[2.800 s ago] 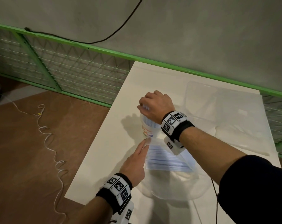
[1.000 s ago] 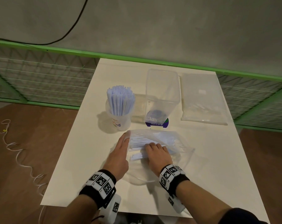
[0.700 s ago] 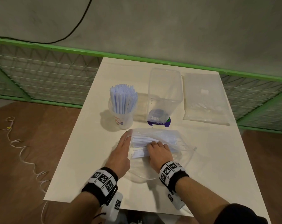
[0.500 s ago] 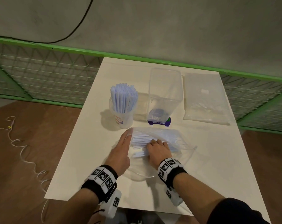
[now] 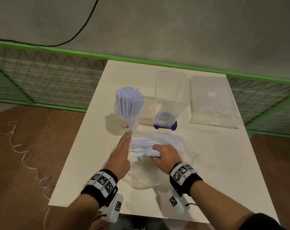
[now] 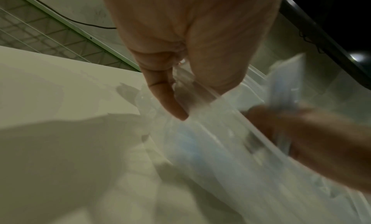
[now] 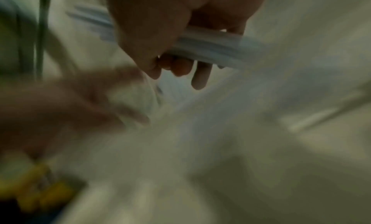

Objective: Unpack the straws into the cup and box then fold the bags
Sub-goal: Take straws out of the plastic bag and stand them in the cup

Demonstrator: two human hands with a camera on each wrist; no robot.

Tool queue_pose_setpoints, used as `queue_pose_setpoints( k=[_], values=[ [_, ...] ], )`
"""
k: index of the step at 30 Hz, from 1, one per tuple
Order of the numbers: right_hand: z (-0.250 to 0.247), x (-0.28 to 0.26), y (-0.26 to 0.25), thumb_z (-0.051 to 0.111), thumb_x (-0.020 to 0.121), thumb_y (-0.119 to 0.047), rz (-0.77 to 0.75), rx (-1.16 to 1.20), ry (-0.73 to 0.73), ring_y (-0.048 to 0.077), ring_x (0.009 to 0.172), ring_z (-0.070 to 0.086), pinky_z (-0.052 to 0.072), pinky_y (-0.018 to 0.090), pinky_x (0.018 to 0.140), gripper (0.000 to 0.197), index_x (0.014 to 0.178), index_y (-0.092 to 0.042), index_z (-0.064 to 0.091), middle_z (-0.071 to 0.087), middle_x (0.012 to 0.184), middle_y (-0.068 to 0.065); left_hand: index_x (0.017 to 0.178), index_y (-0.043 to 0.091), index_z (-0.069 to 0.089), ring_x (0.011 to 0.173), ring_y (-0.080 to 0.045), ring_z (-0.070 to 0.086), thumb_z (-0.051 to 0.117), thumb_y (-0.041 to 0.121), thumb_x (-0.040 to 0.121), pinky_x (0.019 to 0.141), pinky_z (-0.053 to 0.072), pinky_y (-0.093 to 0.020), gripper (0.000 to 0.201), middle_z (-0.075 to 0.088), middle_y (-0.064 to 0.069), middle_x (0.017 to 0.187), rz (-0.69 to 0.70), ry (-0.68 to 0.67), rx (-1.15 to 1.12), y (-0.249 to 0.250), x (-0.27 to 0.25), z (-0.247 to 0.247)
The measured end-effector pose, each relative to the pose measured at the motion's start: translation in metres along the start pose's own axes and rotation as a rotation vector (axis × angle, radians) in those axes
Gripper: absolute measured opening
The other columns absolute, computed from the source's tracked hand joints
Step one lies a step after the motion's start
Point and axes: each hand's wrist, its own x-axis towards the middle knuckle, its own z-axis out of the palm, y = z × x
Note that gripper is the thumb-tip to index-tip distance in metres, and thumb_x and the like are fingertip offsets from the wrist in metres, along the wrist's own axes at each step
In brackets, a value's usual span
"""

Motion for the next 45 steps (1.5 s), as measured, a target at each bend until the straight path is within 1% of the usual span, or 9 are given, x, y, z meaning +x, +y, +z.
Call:
queue_pose_setpoints(
  k=[3, 8, 12, 18, 24, 28, 35, 39, 45],
  values=[
    [-0.013, -0.005, -0.020, 0.067, 0.089, -0.030, 0.134, 0.449, 0.234, 0.023, 0.061, 0.051, 0.042, 0.024, 0.061, 0.043, 0.062, -0.001, 0.051, 0.057, 0.063, 0.015, 0.158, 0.033, 0.006, 0.150, -0.008, 0.020, 0.042, -0.023, 0.072, 0.115, 0.033, -0.026, 0.109, 0.002, 0.018, 0.165, -0.012, 0.017, -0.013, -0.001, 0.000, -0.004],
    [-0.017, -0.005, -0.030, 0.077, 0.082, -0.025, 0.237, 0.658, 0.219, 0.004, 0.069, 0.061, 0.044, 0.010, 0.067, 0.019, 0.069, -0.017, 0.065, 0.065, 0.073, -0.009, 0.158, 0.034, 0.009, 0.144, -0.011, 0.033, 0.043, -0.023, 0.072, 0.111, 0.042, -0.032, 0.109, 0.002, 0.022, 0.164, 0.001, -0.014, -0.026, 0.000, -0.002, -0.004],
    [-0.009, -0.004, -0.025, 0.078, 0.076, -0.020, 0.264, 0.594, 0.215, 0.002, 0.070, 0.063, 0.045, 0.008, 0.065, 0.016, 0.079, -0.013, 0.064, 0.067, 0.074, -0.013, 0.158, 0.035, 0.010, 0.139, -0.015, 0.042, 0.042, -0.023, 0.071, 0.109, 0.042, -0.032, 0.109, 0.002, 0.025, 0.163, -0.012, -0.035, -0.048, 0.000, -0.001, -0.004],
    [-0.012, -0.001, -0.021, 0.070, 0.074, -0.025, 0.241, 0.375, 0.085, 0.004, 0.063, 0.062, 0.050, 0.022, 0.062, 0.013, 0.065, -0.018, 0.065, 0.067, 0.067, -0.005, 0.158, 0.034, 0.010, 0.142, -0.011, 0.037, 0.041, -0.024, 0.071, 0.111, 0.041, -0.030, 0.109, 0.003, 0.025, 0.163, -0.023, -0.038, -0.049, 0.003, -0.001, -0.003],
    [-0.088, 0.025, -0.069, 0.074, 0.079, -0.010, 0.022, 0.441, 0.110, -0.001, 0.054, 0.060, 0.047, 0.015, 0.057, 0.012, 0.069, -0.009, 0.068, 0.065, 0.061, -0.006, 0.158, 0.037, 0.006, 0.137, -0.016, 0.047, 0.041, -0.022, 0.075, 0.099, 0.047, -0.028, 0.107, -0.002, 0.029, 0.161, -0.049, -0.053, -0.049, 0.003, -0.002, -0.004],
    [-0.141, 0.058, -0.108, 0.075, 0.079, -0.015, -0.126, 0.472, 0.207, 0.007, 0.056, 0.064, 0.051, 0.021, 0.055, 0.010, 0.072, -0.014, 0.068, 0.068, 0.066, -0.002, 0.156, 0.045, 0.001, 0.131, -0.020, 0.053, 0.039, -0.019, 0.076, 0.096, 0.050, -0.030, 0.109, -0.007, 0.032, 0.160, -0.096, -0.063, -0.057, 0.004, -0.004, -0.004],
    [-0.145, 0.126, -0.132, 0.076, 0.078, -0.023, -0.168, 0.328, 0.242, 0.006, 0.061, 0.065, 0.057, 0.026, 0.062, 0.012, 0.071, -0.017, 0.068, 0.069, 0.071, -0.003, 0.158, 0.038, 0.005, 0.118, -0.022, 0.058, 0.040, -0.020, 0.074, 0.087, 0.053, -0.031, 0.107, -0.006, 0.033, 0.159, -0.071, -0.076, -0.021, 0.009, -0.003, -0.007],
    [-0.120, 0.144, -0.121, 0.076, 0.079, -0.039, -0.145, 0.137, 0.154, 0.011, 0.082, 0.063, 0.050, 0.024, 0.073, 0.032, 0.100, -0.017, 0.068, 0.070, 0.096, -0.001, 0.157, 0.038, 0.005, 0.132, -0.019, 0.049, 0.040, -0.020, 0.075, 0.098, 0.050, -0.034, 0.106, -0.006, 0.033, 0.159, -0.039, -0.068, -0.033, 0.007, -0.004, -0.006],
    [-0.099, 0.137, -0.112, 0.061, 0.092, -0.041, -0.335, 0.047, 0.271, 0.021, 0.138, 0.034, 0.026, 0.028, 0.113, 0.071, 0.149, -0.011, 0.030, 0.035, 0.153, 0.007, 0.157, 0.038, 0.002, 0.133, -0.021, 0.049, 0.041, -0.021, 0.074, 0.102, 0.049, -0.036, 0.109, -0.006, 0.031, 0.160, -0.043, -0.058, -0.035, 0.005, -0.002, -0.004]
  ],
)
